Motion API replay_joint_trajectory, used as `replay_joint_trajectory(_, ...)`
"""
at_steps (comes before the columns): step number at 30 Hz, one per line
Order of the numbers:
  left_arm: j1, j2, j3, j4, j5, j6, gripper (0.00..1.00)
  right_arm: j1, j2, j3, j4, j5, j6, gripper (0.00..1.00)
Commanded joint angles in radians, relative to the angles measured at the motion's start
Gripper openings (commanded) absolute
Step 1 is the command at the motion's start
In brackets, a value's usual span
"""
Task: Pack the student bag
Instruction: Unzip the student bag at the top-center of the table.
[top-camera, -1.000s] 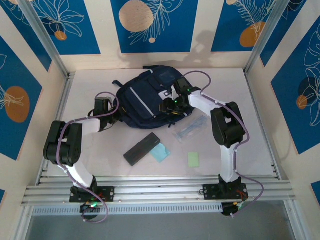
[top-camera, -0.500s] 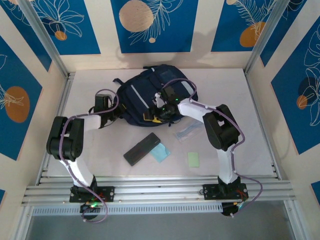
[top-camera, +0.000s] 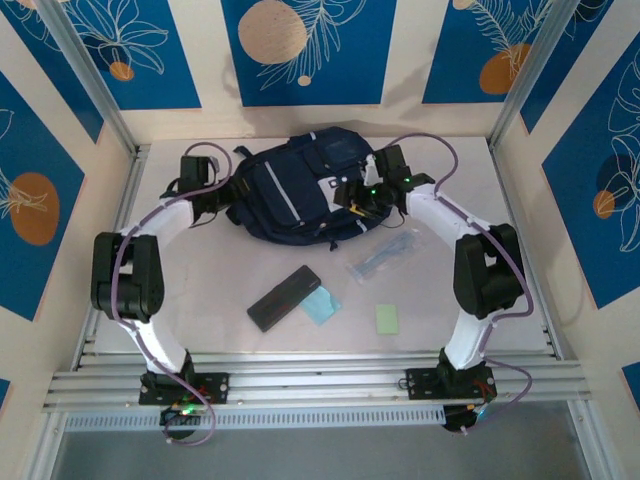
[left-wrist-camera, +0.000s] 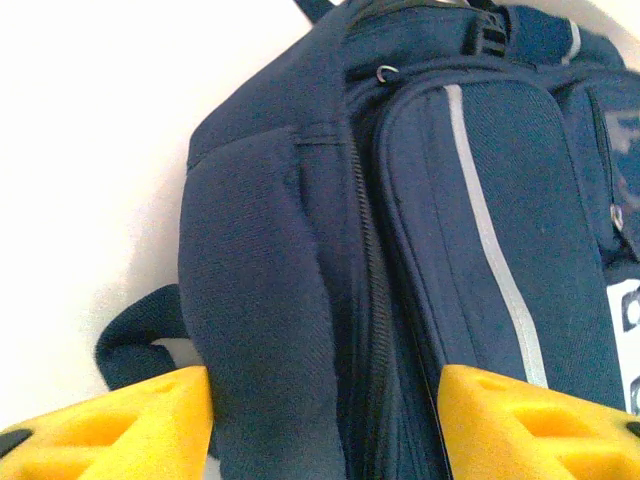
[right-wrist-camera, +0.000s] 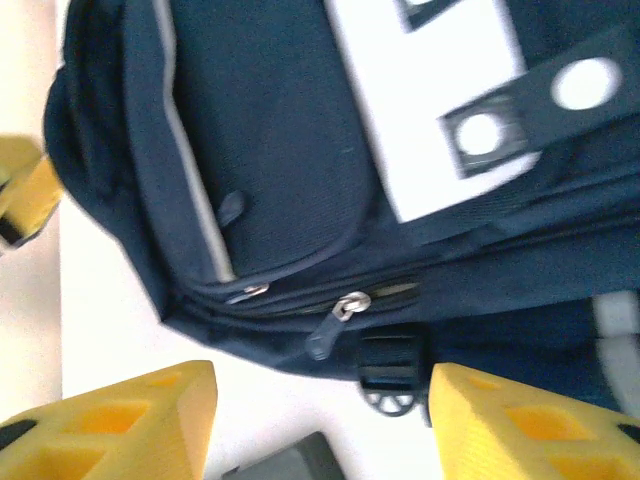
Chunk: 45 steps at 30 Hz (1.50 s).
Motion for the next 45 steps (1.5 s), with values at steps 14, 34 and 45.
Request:
replay_joint_trajectory(14,-0.323,-0.065,-0.010,-0.127,0.136,0.061,0.59,0.055,0.338,0.298,0.037,-0.025,0.024,0.50)
replay_joint_trajectory(34,-0.446,0.132,0.106,-0.133,0.007,0.168,0.57,0.099,0.469,0.437,-0.008,-0.081,0.063,0.00)
replay_joint_trajectory(45,-0.448,0.264,0.207,-0.199,-0.177,0.234,0.49,0.108,0.434,0.435,0.015,-0.143,0.082,0.00)
